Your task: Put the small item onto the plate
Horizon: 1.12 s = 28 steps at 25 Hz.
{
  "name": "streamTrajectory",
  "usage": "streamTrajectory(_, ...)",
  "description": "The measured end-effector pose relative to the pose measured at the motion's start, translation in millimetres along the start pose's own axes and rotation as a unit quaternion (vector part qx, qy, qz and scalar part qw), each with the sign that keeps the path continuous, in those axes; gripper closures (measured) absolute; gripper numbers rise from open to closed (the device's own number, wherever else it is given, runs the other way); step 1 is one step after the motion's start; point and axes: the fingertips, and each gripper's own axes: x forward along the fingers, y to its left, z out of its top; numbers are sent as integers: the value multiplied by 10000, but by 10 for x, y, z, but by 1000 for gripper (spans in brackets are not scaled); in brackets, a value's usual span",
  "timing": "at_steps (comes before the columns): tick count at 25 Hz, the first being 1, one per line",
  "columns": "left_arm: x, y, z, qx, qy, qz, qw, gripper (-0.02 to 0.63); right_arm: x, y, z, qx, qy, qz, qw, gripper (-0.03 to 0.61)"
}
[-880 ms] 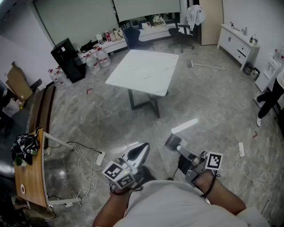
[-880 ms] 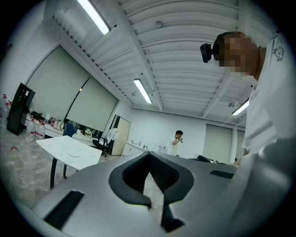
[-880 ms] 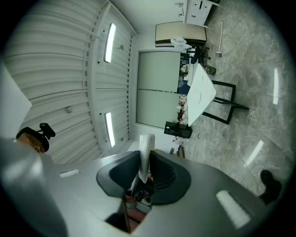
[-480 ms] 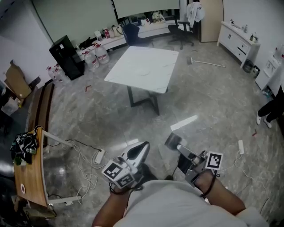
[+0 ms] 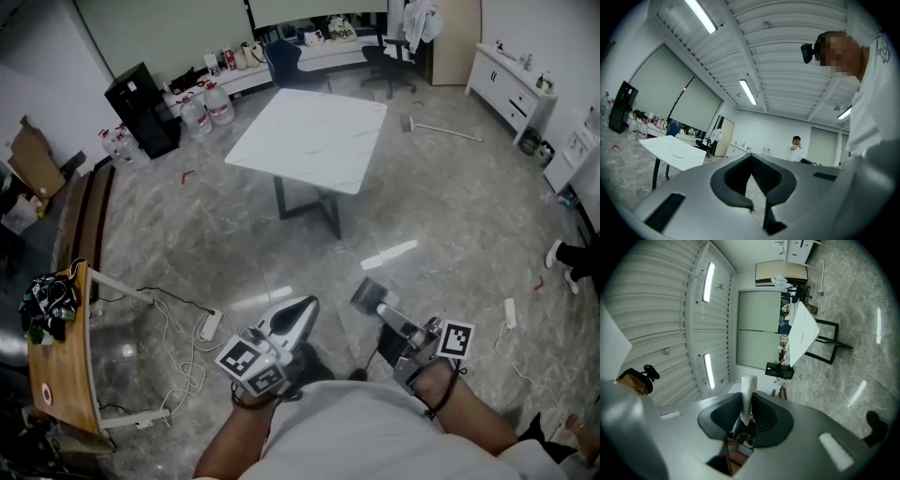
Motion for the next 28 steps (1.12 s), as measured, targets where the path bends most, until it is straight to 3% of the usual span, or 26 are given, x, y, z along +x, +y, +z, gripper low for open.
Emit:
streamTrajectory(10,-44,874,322,-19,-75,3,10000,607,839,-235,150,9,-2,-140,9999,505)
streamTrajectory(17,-33,1525,647,-39,52,-249,9997,607,1569,-353,293,-28,-227,-171,9996,505)
streamTrajectory(28,-155,2092,937,10,103,-424,9990,607,2231,-456,377,-74,-506,-172,9985,505)
